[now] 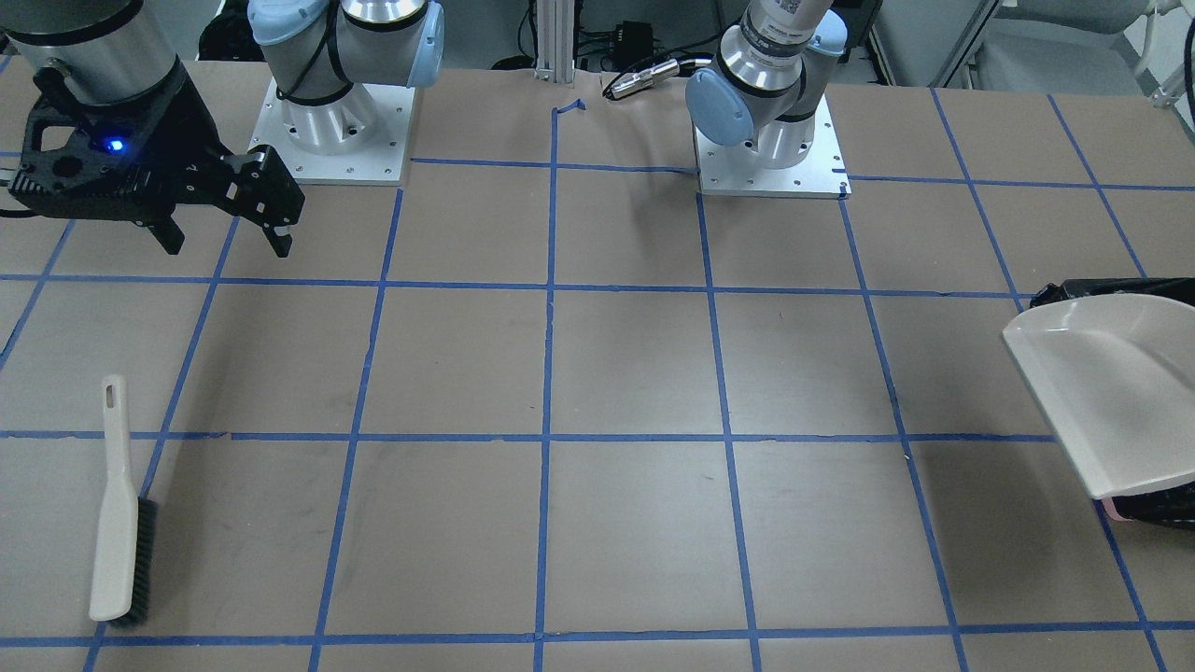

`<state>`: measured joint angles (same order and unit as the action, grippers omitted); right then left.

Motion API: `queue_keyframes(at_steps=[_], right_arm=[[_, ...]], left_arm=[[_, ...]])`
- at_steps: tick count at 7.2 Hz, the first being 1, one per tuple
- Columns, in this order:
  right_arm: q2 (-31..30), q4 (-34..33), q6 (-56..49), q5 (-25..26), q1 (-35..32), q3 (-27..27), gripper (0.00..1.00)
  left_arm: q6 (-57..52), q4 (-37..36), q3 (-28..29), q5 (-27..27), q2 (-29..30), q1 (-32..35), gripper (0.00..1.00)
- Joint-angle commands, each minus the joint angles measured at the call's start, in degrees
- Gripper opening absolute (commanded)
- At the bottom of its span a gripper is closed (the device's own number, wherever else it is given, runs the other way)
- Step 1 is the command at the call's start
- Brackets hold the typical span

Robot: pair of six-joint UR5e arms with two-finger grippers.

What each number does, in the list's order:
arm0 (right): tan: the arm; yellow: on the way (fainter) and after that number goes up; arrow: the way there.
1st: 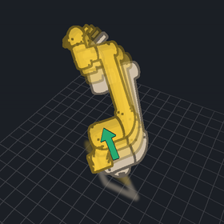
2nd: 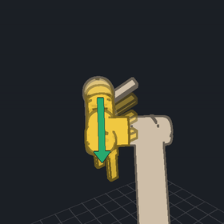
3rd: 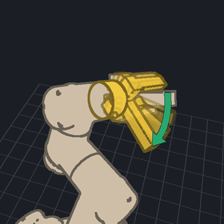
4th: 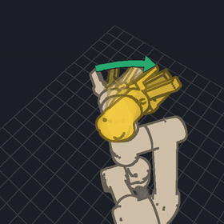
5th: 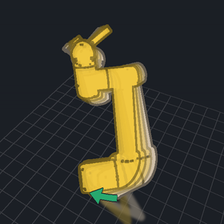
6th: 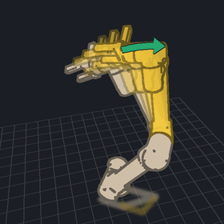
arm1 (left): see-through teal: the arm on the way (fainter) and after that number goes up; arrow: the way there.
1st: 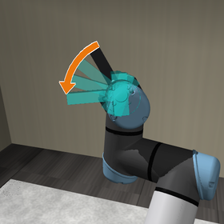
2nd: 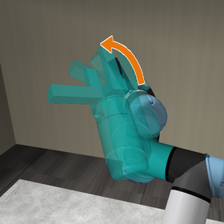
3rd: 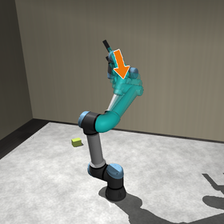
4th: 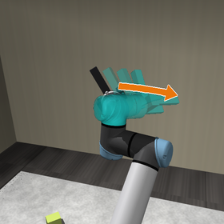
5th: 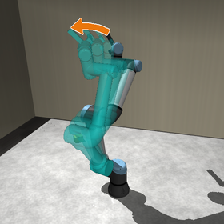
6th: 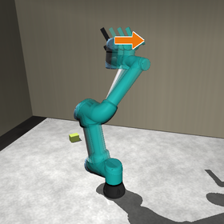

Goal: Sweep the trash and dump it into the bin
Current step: 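Bring the empty dustpan back over the table with the left gripper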

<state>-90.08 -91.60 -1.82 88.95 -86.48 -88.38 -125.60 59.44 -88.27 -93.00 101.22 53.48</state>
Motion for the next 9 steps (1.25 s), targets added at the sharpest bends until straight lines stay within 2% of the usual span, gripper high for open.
queue_keyframes(at_steps=[1,3,4,6,9], right_arm=[[-0.1,-0.1,0.0,0.2,0.0,0.0,1.0],[-0.1,0.0,-0.5,0.2,0.0,-0.1,1.0],[-0.1,0.0,-0.6,0.2,0.1,-0.2,1.0],[-0.1,-0.1,-0.6,0.3,0.1,-0.1,1.0],[-0.1,-0.2,-0.8,0.3,0.1,-0.2,1.0]], left_arm=[[11.1,3.6,-0.1,1.8,0.1,10.6,0.0],[20.4,3.9,-0.9,1.9,0.9,16.3,0.0],[21.5,4.8,-0.9,1.9,2.0,18.2,0.0],[23.7,6.3,-1.0,5.3,4.3,18.6,0.0],[26.2,5.6,-2.0,5.4,5.5,19.2,0.0]])
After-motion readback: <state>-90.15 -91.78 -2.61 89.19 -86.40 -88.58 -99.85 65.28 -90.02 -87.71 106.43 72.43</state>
